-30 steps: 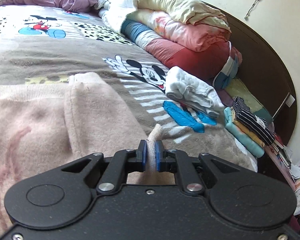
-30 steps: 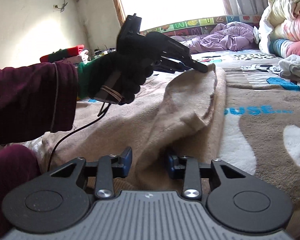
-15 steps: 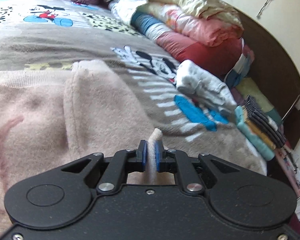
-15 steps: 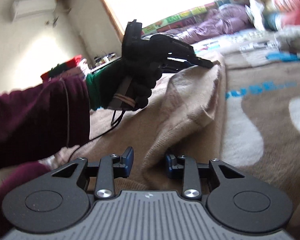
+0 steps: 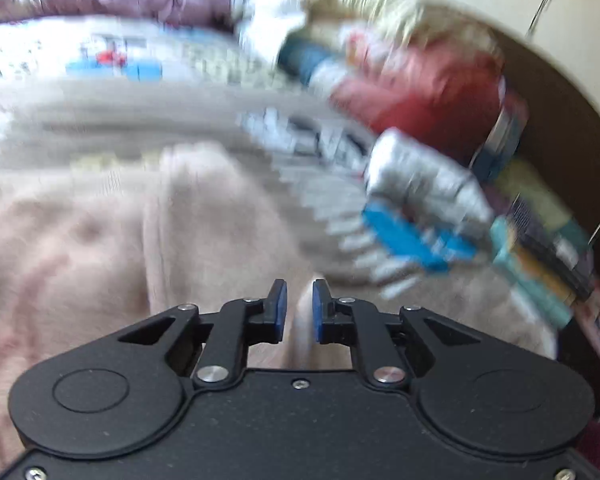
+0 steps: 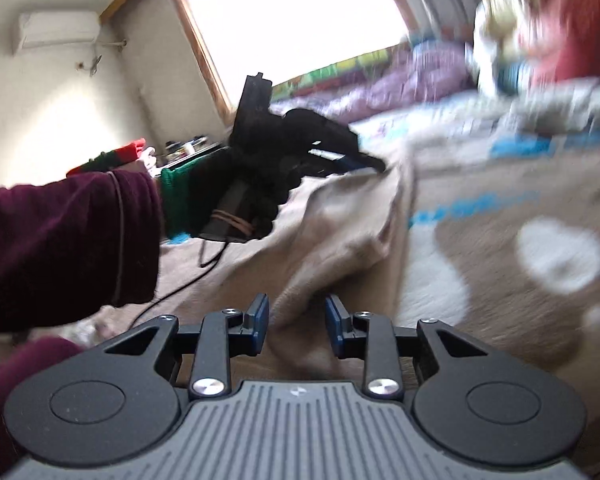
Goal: Fold clothes
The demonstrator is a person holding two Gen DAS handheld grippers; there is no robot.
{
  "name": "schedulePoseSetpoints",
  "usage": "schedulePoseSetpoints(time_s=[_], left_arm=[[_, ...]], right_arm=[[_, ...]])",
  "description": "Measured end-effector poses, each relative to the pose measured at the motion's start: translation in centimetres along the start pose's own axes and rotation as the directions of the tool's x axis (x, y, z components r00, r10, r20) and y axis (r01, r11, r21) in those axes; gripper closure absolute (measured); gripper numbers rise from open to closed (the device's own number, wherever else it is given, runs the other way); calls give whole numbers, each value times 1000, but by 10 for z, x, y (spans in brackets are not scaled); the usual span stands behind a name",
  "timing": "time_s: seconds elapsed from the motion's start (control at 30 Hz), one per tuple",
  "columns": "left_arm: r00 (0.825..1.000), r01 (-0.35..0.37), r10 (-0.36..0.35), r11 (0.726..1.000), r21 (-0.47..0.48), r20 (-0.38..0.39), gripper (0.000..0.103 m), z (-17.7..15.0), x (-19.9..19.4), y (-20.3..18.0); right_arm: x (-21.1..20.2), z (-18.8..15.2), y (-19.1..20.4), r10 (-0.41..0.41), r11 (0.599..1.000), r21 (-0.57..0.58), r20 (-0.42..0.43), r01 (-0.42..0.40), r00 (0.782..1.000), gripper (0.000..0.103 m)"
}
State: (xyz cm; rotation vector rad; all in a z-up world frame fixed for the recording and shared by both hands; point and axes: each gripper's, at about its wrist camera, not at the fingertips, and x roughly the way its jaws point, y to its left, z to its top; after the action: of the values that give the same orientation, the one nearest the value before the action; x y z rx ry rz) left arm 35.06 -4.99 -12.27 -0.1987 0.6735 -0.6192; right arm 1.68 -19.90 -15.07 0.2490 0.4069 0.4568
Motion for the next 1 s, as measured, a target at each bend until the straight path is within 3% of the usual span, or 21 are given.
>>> schedulePoseSetpoints(time_s=[0.13,0.27,0.37,0.47,0.57,0.63,0.8,1.0], left_arm=[[998,-50,48,998,46,46,94,-18,-38,-17],[996,-71,65,992,101,63,94,-53,-61,-32],[993,-95,87,989,115,76,94,-69,-61,-30],[994,-81,74,992,92,74,94,-66,-49,-18],[999,-53,52,995,90,13,94,-58,-29,-8],[998,-55,57,994,98,-22,94,-58,-17,-5],[998,-38,38,999,11,-59,98,-55,-7,11],[990,-117,124,987,112,-64,98,-58,0,-7]], right_arm=[[-10,7,13,-105,984,-133,88,116,991,70],[5,14,32,-77,945,-302,158,122,984,71],[25,14,38,-79,921,-368,135,124,988,72],[44,11,32,-125,932,-337,56,136,991,72],[58,5,25,-151,954,-265,-30,138,988,73],[60,0,23,-152,960,-243,-28,141,988,72],[62,-7,19,-143,973,-189,-21,136,990,72],[61,-12,14,-128,984,-128,0,127,992,72]])
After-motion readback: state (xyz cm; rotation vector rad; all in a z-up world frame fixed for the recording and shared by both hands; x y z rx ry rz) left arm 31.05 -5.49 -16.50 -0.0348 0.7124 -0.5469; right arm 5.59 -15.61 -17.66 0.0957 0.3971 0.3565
